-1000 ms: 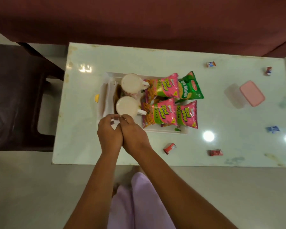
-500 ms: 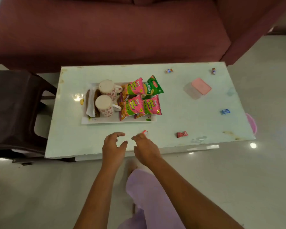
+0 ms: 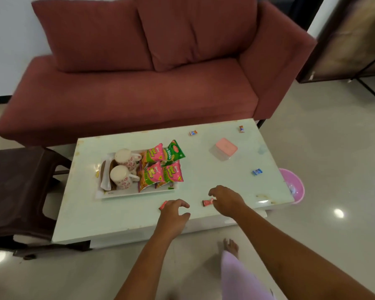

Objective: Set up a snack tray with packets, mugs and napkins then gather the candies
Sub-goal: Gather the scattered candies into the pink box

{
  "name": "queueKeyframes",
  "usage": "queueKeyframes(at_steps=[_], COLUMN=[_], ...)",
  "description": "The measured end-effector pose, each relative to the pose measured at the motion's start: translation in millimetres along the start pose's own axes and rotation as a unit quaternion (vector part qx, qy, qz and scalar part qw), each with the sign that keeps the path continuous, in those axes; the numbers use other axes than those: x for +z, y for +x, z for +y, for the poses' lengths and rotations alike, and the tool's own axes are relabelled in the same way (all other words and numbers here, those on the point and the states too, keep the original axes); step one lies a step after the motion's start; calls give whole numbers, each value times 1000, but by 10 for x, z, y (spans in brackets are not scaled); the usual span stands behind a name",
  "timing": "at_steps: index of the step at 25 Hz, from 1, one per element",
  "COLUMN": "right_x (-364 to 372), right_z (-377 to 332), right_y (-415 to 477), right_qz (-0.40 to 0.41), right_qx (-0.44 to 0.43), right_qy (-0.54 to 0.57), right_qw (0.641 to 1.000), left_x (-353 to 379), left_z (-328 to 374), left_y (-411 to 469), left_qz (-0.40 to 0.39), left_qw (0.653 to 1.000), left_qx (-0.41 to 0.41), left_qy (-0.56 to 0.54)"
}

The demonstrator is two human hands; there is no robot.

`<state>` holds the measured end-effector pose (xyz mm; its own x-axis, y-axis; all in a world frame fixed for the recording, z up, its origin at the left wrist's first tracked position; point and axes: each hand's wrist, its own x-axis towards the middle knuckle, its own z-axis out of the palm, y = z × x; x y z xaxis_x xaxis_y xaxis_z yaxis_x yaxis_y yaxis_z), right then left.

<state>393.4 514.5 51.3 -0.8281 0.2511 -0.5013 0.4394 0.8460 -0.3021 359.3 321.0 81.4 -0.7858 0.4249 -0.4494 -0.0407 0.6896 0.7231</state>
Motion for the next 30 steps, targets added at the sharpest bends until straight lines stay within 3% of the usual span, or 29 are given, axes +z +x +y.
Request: queueKeyframes(at_steps=[9, 16, 24, 27, 30], right_x=[-674, -699, -468, -434, -423], right_z=[1283, 1683, 1779, 1772, 1715], right_y=[1637, 2814, 3167, 3112, 2994], right_qz=[16, 2, 5, -30, -114], right_qx=[31, 40, 24, 31, -22], right_qy=[-44, -63, -25, -6, 42], right_qw=[998, 997, 999, 999, 992], left_x=[1048, 1701, 1938, 1843, 1653], left_z=[621, 731, 542, 525, 507], left_y=[1532, 2534, 2679, 2758, 2850], left_qz=[-1, 36, 57, 69, 99], left_qw=[995, 989, 981, 975, 978], left_qx=[-97, -127, -167, -179, -149], left_qy=[-14, -59, -79, -109, -111])
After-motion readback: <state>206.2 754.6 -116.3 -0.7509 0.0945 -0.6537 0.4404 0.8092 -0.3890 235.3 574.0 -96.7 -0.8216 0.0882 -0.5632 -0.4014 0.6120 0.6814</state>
